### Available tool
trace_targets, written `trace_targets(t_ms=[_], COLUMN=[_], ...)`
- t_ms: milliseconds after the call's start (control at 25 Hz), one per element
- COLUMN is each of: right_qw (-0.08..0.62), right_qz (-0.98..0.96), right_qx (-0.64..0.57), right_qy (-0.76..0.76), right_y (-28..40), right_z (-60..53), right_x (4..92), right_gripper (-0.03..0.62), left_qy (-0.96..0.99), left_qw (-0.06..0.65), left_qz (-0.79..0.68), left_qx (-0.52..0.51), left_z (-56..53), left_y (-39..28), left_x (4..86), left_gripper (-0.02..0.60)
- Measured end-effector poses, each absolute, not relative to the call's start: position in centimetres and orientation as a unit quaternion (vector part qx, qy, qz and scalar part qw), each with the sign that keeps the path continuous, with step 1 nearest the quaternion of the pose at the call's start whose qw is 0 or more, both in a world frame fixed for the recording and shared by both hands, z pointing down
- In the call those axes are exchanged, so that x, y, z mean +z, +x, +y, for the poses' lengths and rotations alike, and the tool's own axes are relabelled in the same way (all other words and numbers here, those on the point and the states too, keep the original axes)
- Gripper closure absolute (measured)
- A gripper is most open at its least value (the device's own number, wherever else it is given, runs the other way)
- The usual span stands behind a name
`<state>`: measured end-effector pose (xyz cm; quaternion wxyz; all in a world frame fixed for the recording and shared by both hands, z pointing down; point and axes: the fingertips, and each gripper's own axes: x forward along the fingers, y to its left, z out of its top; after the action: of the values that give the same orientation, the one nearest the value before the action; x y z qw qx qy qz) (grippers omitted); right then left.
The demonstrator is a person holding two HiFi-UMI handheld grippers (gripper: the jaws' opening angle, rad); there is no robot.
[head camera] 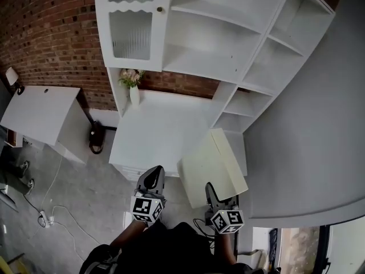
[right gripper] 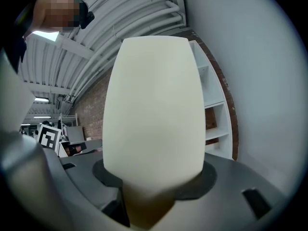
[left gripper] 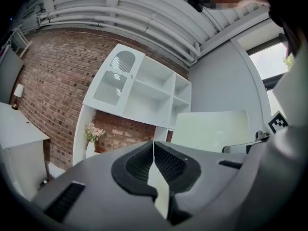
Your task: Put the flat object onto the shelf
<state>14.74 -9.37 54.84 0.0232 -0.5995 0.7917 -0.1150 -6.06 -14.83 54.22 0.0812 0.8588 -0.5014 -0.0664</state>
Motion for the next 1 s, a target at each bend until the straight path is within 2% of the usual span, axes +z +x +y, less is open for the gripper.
trace_targets(t_ms=[480,840,1000], right_qw=[0.001,-0.065,-0.133], right_qz=[0.82,0.85,0.837], right_qx=[-0.085,-0.01,0.08], right_qy=[-0.565,-0.523,-0.524], right_y=[18.0,18.6,18.5], right_z=[-19.6,-25.0,-25.9], right_x=[53.3,49.6,45.0], right_gripper=[0.318,0.321,0.321], left_qy=[0.845,0.84,0.849], left_qw=[0.084,0.064,0.062], left_qz=[-0.524,-0.535,-0.52], left_qx=[-0.063,-0.069,-0.074], left_z=[-24.4,-29.2,-31.0], left_y=[-3.1,-1.6,-1.8], left_x=[53.8,51.7,50.7], left_gripper=[0.567,0.567,0.566])
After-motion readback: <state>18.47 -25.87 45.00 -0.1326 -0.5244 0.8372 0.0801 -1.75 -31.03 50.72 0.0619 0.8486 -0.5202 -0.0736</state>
